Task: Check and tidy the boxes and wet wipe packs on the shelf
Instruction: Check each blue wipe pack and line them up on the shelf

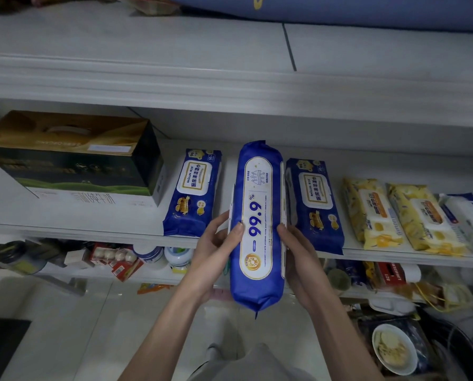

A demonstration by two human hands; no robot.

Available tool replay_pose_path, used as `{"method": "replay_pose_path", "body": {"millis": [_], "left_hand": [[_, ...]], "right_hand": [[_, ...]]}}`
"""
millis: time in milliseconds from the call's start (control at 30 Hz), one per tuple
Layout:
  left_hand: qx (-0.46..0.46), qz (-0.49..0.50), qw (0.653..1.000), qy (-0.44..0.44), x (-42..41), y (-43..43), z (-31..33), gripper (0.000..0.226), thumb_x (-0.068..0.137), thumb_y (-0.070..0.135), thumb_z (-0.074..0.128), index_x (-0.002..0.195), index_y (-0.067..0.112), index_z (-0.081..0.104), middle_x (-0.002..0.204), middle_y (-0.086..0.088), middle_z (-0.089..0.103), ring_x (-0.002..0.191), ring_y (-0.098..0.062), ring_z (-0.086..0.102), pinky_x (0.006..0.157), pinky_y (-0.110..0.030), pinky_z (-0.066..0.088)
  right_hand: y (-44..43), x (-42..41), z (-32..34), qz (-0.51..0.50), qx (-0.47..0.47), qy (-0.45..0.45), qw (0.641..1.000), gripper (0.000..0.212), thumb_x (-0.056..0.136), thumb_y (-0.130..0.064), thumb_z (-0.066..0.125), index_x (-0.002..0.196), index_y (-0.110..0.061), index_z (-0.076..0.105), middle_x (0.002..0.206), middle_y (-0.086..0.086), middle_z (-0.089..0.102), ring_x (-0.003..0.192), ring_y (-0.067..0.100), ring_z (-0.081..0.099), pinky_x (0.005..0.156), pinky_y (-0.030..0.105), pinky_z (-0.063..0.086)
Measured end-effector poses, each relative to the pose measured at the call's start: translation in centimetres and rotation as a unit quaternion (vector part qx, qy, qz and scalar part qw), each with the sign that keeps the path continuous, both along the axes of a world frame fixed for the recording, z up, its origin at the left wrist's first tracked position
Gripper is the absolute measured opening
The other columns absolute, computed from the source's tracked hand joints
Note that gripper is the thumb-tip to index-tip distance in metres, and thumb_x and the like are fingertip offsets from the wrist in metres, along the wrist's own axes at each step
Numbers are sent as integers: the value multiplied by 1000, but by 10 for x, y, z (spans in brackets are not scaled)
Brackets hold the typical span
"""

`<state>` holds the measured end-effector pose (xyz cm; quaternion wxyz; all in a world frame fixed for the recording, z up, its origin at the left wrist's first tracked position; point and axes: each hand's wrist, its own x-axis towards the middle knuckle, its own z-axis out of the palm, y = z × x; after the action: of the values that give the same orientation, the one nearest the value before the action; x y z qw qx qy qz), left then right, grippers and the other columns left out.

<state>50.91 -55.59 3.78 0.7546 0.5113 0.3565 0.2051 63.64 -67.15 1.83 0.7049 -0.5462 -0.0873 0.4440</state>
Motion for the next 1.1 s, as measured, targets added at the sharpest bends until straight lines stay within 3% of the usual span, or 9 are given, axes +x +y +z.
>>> {"method": "replay_pose_path", "body": {"millis": [233, 367, 433, 500, 567, 667, 867, 967, 1100], "left_hand": [[6, -1, 1000, 7, -3, 2, 0, 65, 75, 46, 72, 134, 28, 50, 98, 16, 77, 94, -9, 76, 64, -25, 60], [13, -34, 999, -3, -6, 10, 4, 56, 78, 36, 71, 131, 26, 55, 117, 7, 75, 108, -12, 72, 86, -31, 59], [52, -71, 996, 8, -9, 17, 11, 49, 82, 43, 64, 129, 34, 55, 121, 15, 71, 110, -1, 68, 90, -28, 54], [96, -107, 990, 18, -11, 23, 16, 42, 87, 52, 54, 128, 41, 55, 117, 22, 70, 109, 5, 66, 87, -24, 52], [110, -109, 988, 12, -14, 28, 14, 44, 91, 48, 54, 133, 34, 54, 125, 17, 68, 119, -4, 64, 90, -27, 55], [82, -111, 990, -43, -21, 34, 4, 49, 94, 23, 69, 138, 17, 49, 144, -2, 58, 136, -22, 54, 107, -45, 48], [35, -122, 986, -108, -24, 34, 0, 50, 78, -4, 76, 117, 23, 63, 145, -11, 55, 138, -33, 50, 107, -49, 49], [40, -114, 986, -119, -24, 32, 2, 49, 78, -7, 73, 116, 23, 64, 148, -12, 52, 139, -33, 48, 107, -50, 49], [52, -113, 986, -112, -25, 33, 2, 50, 78, 0, 82, 118, 23, 63, 148, -10, 52, 139, -33, 48, 110, -56, 44]], "right_hand": [[2, 1, 3, -1, -6, 0, 1000, 41, 97, -43, 60, 131, -21, 66, 124, 5, 77, 119, 25, 71, 109, 48, 50], [8, 5, 8, 9, -57, -51, 997, 38, 97, -55, 53, 119, -30, 72, 115, -2, 80, 116, 21, 71, 106, 45, 52], [8, 8, 10, 17, -48, -68, 996, 34, 101, -51, 51, 120, -31, 71, 112, -4, 80, 116, 23, 71, 94, 39, 55], [5, 14, 10, 37, -29, -82, 996, 33, 105, -45, 49, 130, -33, 66, 122, -6, 77, 123, 21, 68, 95, 36, 53], [0, 19, 10, 72, -6, -101, 992, 37, 108, -37, 45, 144, -33, 57, 139, -7, 68, 132, 17, 62, 108, 41, 46], [-8, 23, 11, 101, 35, -101, 989, 45, 108, -20, 45, 153, -23, 47, 148, -3, 61, 139, 20, 56, 114, 41, 42], [-18, 30, 15, 124, 92, -78, 985, 83, 82, -31, 86, 154, -15, 47, 152, 5, 58, 141, 27, 54, 109, 42, 51], [-20, 33, 12, 105, 98, -80, 986, 66, 89, -14, 71, 151, -14, 50, 147, 7, 62, 137, 30, 57, 98, 37, 57], [-20, 33, 10, 113, 95, -96, 984, 62, 93, -8, 61, 153, -14, 47, 152, 6, 58, 142, 29, 52, 108, 42, 53]]}}
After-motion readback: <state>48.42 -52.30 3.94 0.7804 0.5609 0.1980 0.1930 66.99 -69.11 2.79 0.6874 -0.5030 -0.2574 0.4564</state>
